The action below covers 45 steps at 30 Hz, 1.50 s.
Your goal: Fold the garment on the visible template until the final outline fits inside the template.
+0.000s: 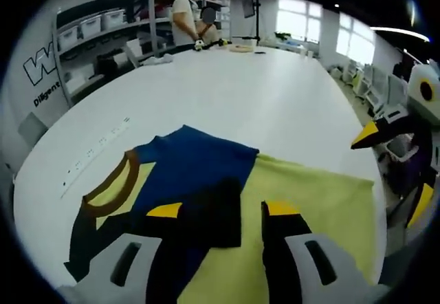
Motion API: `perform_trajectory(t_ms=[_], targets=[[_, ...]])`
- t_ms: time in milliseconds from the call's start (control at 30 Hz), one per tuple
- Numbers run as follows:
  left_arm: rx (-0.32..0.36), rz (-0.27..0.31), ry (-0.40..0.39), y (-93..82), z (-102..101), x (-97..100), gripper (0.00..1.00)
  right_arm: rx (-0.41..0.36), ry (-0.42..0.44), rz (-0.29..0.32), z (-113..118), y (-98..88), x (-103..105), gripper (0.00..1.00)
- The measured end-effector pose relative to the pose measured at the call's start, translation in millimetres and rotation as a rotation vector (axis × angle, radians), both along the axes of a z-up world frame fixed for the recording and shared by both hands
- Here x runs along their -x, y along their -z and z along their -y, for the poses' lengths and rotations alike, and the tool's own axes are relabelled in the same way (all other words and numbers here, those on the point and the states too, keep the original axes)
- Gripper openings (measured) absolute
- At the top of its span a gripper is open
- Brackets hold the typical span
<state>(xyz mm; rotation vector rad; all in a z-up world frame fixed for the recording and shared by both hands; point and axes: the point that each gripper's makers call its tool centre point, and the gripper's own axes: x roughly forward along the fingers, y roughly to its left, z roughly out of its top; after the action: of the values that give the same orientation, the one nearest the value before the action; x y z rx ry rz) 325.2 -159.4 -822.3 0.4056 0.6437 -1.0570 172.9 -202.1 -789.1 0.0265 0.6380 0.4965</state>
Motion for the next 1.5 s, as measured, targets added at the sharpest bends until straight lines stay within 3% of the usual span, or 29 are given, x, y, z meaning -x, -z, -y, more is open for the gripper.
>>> perform_trajectory(t_ms=[267, 667, 1100, 1500], targets=[[-0.013, 0.023, 0.06, 10.8, -9, 15.3, 0.36, -0.001, 0.005, 0.0, -1, -0.3, 2, 0.79], [-0.032, 0.016, 0.073, 23.9, -13, 16.7, 0.25, -0.006, 0.027, -0.001, 5, 0.3, 3, 0.77], [-0.047, 0.009, 0.064, 35.5, -15, 18.0, 0.11, -0.013, 0.029, -0.001, 6, 0.9, 4, 0.76], [-0.031, -0.014, 0.031, 38.3, -18, 13.7, 0.06, -0.011, 0.029, -0.007, 7, 3.0, 6, 0.76]])
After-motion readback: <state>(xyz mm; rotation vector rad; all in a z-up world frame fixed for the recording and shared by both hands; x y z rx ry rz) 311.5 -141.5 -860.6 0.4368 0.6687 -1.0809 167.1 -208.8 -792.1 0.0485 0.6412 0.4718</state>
